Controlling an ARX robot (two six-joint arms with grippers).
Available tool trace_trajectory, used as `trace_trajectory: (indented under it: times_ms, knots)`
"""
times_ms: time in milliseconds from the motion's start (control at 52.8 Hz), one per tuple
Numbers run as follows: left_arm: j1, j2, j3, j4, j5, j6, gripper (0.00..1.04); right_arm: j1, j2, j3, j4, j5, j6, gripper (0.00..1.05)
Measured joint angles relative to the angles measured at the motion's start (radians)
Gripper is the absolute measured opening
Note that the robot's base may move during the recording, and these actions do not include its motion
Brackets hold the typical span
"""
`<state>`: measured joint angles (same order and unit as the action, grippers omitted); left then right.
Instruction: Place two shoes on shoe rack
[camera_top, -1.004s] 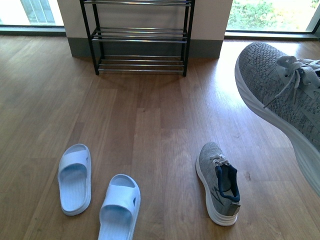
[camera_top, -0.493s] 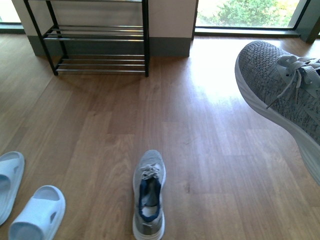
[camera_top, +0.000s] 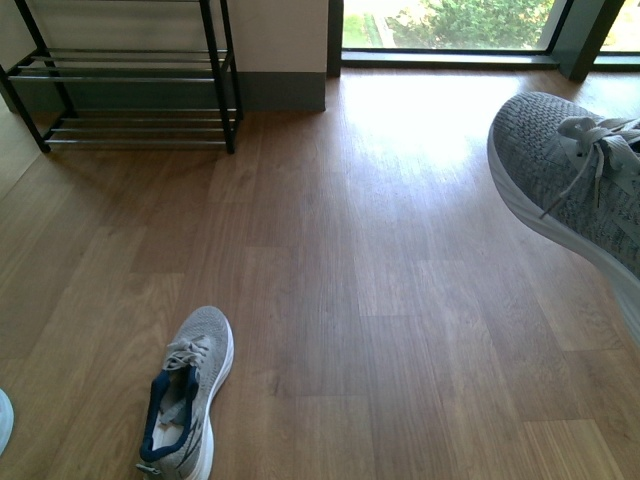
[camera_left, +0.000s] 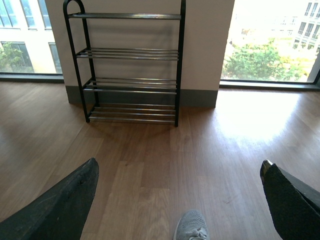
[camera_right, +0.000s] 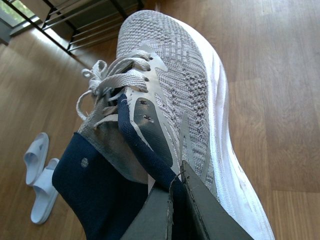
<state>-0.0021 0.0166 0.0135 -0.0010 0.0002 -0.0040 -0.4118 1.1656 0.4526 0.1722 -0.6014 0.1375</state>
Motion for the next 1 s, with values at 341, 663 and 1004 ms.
trace_trajectory:
  times_ms: [341,663,1004]
  knots:
    - [-0.027,0.406,0.085,-0.019,-0.309,-0.223,0.95,0.005,0.0,0.0,0.0,-0.002,0.0,0.01]
    - [0.059,1.671,0.339,0.68,-0.048,-0.17,0.95,0.005,0.0,0.0,0.0,-0.005,0.0,0.01]
    - [-0.095,2.323,0.686,0.659,0.135,-0.158,0.95,0.005,0.0,0.0,0.0,-0.005,0.0,0.01]
